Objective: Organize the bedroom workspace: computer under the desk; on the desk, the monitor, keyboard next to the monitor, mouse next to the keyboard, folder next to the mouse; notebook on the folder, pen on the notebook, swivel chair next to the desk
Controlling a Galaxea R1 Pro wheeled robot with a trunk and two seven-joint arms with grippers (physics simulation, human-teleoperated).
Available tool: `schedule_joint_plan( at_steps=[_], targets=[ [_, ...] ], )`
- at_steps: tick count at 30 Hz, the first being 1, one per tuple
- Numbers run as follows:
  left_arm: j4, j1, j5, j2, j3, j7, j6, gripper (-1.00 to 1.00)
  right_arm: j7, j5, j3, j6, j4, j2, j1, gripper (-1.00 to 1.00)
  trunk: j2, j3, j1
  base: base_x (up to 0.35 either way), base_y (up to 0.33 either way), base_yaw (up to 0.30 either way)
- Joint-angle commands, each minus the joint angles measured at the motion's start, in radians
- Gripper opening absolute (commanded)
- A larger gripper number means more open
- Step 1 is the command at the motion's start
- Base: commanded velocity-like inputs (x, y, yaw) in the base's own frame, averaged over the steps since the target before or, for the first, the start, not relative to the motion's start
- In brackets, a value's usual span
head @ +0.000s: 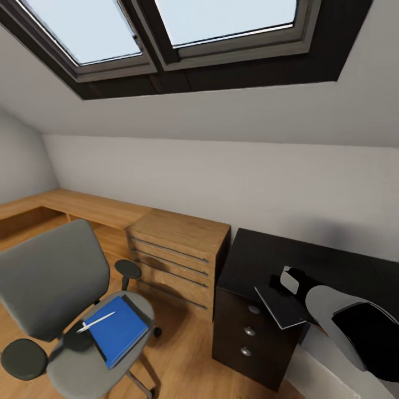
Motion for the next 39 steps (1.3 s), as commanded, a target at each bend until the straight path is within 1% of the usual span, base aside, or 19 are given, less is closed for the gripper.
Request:
schedule_joint_plan(
  at_steps=[1,7,10,15,20,26,32,39],
  targets=[
    [0.001,-0.001,0.001,0.0,0.004,-0.002,-0.003,1.0,-0.004,-0.008,0.009,0.005,0.0,0.0,-0.001,-1.0,0.006,0.002,-0.004,-0.019,-0.006,-0.26],
    [0.001,-0.001,0.001,0.0,0.004,-0.002,-0.003,1.0,-0.004,-0.008,0.007,0.005,0.002,-0.002,-0.001,-1.0,0.048,0.021,-0.027,-0.008,-0.003,-0.261],
    [0.001,-0.001,0.001,-0.002,0.005,-0.002,-0.003,1.0,-0.005,-0.011,0.006,-0.012,0.004,-0.002,-0.001,-1.0,0.069,0.03,-0.038,-0.002,0.0,-0.261],
    [0.001,-0.001,0.0,-0.004,0.005,-0.002,-0.003,1.0,-0.007,-0.051,0.006,-0.055,0.026,-0.002,-0.001,-1.0,0.104,0.046,-0.057,0.0,0.0,-0.261],
    [0.001,-0.001,-0.001,-0.005,0.005,-0.004,-0.003,1.0,-0.008,-0.061,0.006,-0.061,0.03,-0.003,0.0,-1.0,0.104,0.046,-0.057,0.0,0.0,-0.261],
    [0.001,-0.001,-0.003,-0.004,0.003,-0.007,-0.004,1.0,-0.009,-0.063,0.006,-0.062,0.03,-0.009,0.016,-1.0,0.104,0.044,-0.057,0.0,0.0,-0.261],
    [0.001,-0.001,0.0,-0.003,0.003,-0.009,-0.005,1.0,-0.01,-0.064,0.006,-0.062,0.029,-0.01,0.019,-1.0,0.104,0.044,-0.057,-0.002,0.0,-0.261],
    [0.001,-0.001,-0.001,-0.003,0.003,-0.009,-0.005,1.0,-0.01,-0.064,0.002,-0.064,0.029,-0.011,0.021,-1.0,0.104,0.043,-0.057,-0.257,0.019,-0.261]
  ],
)
